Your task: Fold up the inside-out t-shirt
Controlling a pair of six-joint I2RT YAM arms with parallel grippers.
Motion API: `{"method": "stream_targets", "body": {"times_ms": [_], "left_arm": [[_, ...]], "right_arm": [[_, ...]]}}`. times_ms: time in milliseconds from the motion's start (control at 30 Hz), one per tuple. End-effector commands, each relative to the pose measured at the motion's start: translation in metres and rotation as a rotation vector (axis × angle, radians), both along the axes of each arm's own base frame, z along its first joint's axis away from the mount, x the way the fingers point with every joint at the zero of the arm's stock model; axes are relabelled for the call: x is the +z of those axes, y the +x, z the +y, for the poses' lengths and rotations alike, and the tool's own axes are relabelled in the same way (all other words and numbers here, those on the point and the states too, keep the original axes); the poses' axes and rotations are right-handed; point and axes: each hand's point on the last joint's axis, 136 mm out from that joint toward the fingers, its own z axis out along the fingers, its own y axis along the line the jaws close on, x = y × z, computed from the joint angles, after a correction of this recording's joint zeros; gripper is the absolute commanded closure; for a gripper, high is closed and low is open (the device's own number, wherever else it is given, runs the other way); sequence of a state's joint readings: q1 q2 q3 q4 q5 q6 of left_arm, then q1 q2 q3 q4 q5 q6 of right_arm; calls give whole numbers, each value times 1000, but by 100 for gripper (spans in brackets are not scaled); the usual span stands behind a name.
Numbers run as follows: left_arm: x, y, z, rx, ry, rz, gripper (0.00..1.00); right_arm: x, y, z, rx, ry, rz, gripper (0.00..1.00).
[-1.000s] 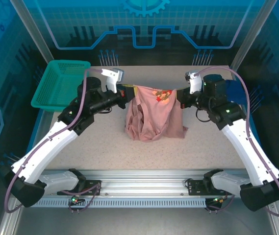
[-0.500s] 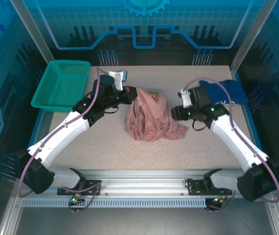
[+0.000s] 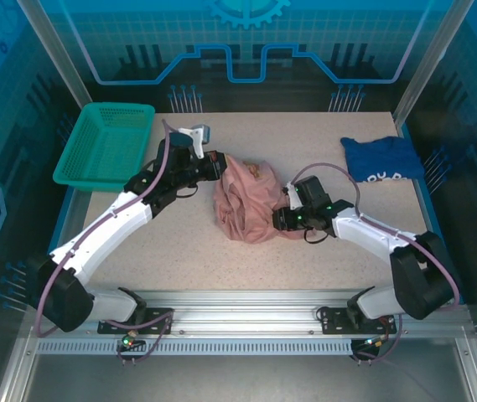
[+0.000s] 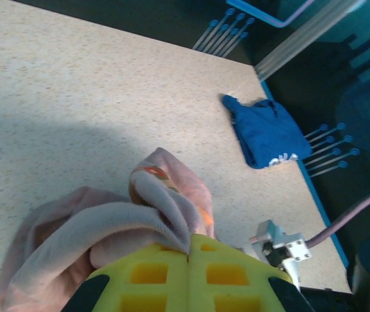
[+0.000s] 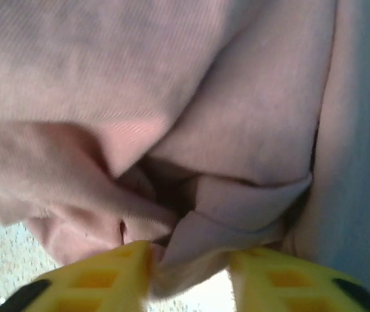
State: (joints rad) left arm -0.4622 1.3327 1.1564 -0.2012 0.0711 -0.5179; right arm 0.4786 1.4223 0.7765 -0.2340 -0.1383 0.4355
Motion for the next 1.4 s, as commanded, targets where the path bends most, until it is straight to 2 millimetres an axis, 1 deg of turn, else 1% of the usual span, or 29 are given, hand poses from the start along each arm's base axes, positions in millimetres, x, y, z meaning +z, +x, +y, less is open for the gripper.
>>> {"method": "stream_targets", "body": {"times_ms": [0, 33, 67, 100, 133, 167, 200, 233, 267, 333, 400, 433, 467, 533, 600, 633, 700, 867, 967, 1067, 1167, 1267, 1333, 1367], "left_arm": [[-15, 18, 29, 114, 42, -10, 100], [-25, 26, 40, 155, 60, 3, 100], [-35, 32, 50, 197, 78, 23, 100], [-48, 40, 62, 240, 102, 53, 88], [-62, 45, 73, 269, 132, 88, 67], [-72, 46, 80, 286, 157, 122, 53], [-83, 45, 85, 298, 189, 158, 45], [-91, 38, 84, 282, 201, 186, 42], [-96, 30, 78, 253, 194, 197, 39], [-101, 2, 59, 174, 187, 174, 31], [-105, -28, 37, 79, 197, 144, 28], [-110, -45, 24, 19, 198, 138, 28], [-115, -58, 13, -30, 192, 138, 28], [-130, -81, -9, -130, 169, 166, 29], [-146, -91, -24, -195, 170, 195, 33], [-152, -93, -30, -219, 177, 204, 35], [-158, -93, -46, -274, 194, 207, 40], [-175, -79, -67, -320, 219, 224, 49], [-187, -69, -69, -312, 266, 233, 51], [-199, -65, -71, -318, 291, 249, 54], [-208, -62, -77, -326, 283, 266, 61], [-209, -60, -81, -328, 271, 267, 73], [-201, -59, -79, -321, 265, 249, 85], [-192, -59, -77, -316, 259, 228, 92]], "right_arm": [[18, 25, 8, -27, 33, -82, 88], [18, 24, 6, -28, 29, -84, 95], [19, 23, 5, -30, 30, -89, 99], [24, 22, 5, -30, 43, -100, 100], [27, 21, 7, -29, 57, -104, 100], [29, 20, 9, -27, 73, -104, 100], [31, 20, 11, -26, 88, -101, 100], [31, 20, 13, -25, 97, -94, 100], [30, 20, 15, -23, 100, -89, 100], [30, 23, 15, -24, 94, -86, 100], [30, 25, 15, -18, 80, -85, 100], [31, 26, 16, -15, 77, -88, 100], [31, 27, 15, -15, 74, -88, 100], [30, 28, 16, -12, 70, -89, 100], [31, 30, 15, -13, 68, -92, 100], [29, 30, 15, -14, 66, -89, 100], [29, 31, 15, -14, 68, -90, 100], [30, 30, 14, -16, 70, -90, 100], [31, 29, 12, -19, 66, -95, 100], [32, 29, 10, -21, 65, -96, 100], [31, 28, 9, -22, 67, -94, 100], [31, 28, 8, -24, 67, -93, 100], [36, 29, 7, -26, 67, -104, 100], [41, 30, 6, -24, 64, -115, 100]]}}
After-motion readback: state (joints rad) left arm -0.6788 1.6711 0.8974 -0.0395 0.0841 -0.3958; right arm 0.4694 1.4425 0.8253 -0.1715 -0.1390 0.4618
